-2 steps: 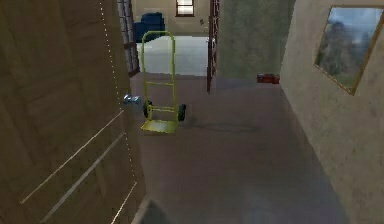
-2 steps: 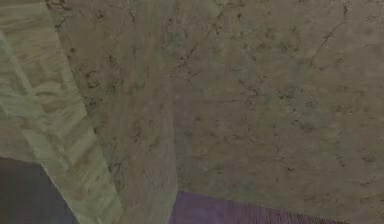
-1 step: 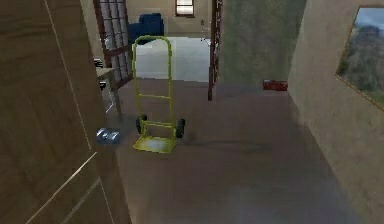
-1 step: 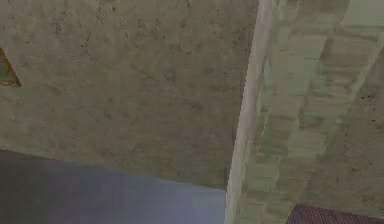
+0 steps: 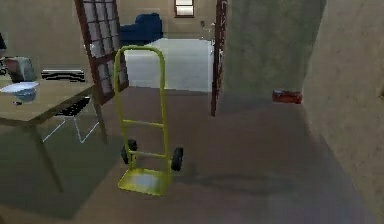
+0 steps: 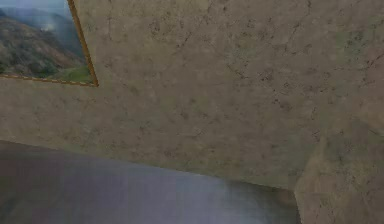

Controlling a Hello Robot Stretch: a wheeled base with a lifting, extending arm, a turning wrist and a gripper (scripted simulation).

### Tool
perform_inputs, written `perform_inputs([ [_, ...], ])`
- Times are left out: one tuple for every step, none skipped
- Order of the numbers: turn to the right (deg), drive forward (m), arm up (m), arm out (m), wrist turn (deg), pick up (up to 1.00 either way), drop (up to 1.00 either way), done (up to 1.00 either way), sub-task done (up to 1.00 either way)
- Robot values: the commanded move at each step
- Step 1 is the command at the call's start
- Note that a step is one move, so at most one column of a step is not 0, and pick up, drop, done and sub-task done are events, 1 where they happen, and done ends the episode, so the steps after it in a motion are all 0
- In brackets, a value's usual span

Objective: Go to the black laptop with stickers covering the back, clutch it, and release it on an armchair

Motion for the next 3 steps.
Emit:
perform_inputs([
  [-6.0,0.00,0.00,0.00,0.0,0.00,0.00,0.00,0.00],
  [0.0,0.70,0.00,0.00,0.0,0.00,0.00,0.00,0.00],
  [-45.0,0.00,0.00,0.00,0.0,0.00,0.00,0.00,0.00],
])
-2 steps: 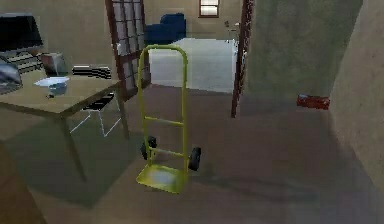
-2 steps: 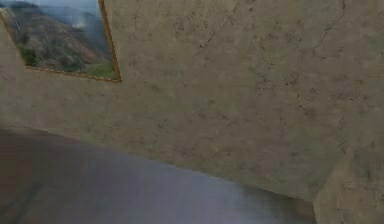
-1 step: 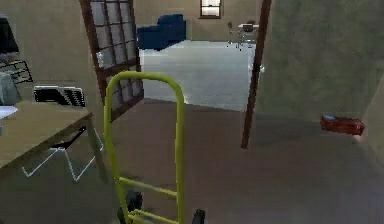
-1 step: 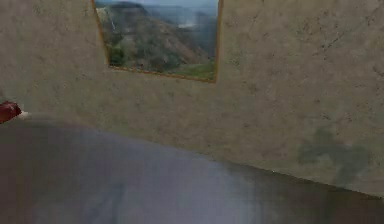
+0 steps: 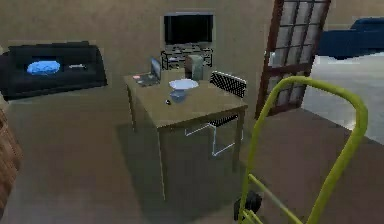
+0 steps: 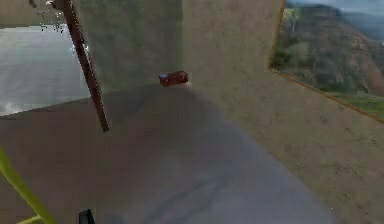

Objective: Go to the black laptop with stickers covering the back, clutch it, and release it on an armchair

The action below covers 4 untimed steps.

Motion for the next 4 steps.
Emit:
perform_inputs([
  [-27.0,0.00,0.00,0.00,0.0,0.00,0.00,0.00,0.00],
  [0.0,1.00,0.00,0.00,0.0,0.00,0.00,0.00,0.00],
  [-9.0,0.00,0.00,0.00,0.0,0.00,0.00,0.00,0.00],
  [0.0,0.20,0.00,0.00,0.0,0.00,0.00,0.00,0.00],
])
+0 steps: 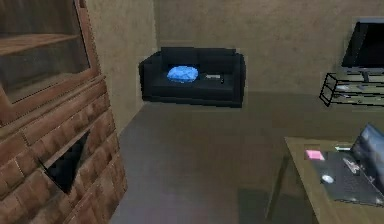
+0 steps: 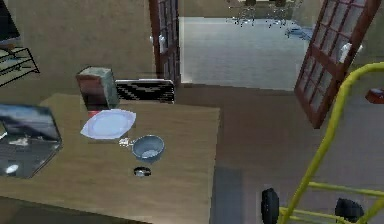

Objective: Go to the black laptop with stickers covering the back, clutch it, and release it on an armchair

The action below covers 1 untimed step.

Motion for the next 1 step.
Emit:
perform_inputs([
  [-42.0,0.00,0.00,0.00,0.0,0.00,0.00,0.00,0.00],
])
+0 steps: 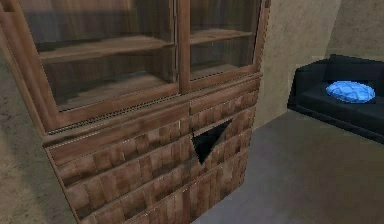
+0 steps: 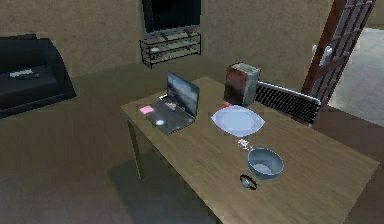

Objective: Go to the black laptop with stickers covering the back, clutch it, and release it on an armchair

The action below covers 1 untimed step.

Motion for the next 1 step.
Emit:
perform_inputs([
  [0.0,0.00,0.50,0.00,0.0,0.00,0.00,0.00,0.00],
])
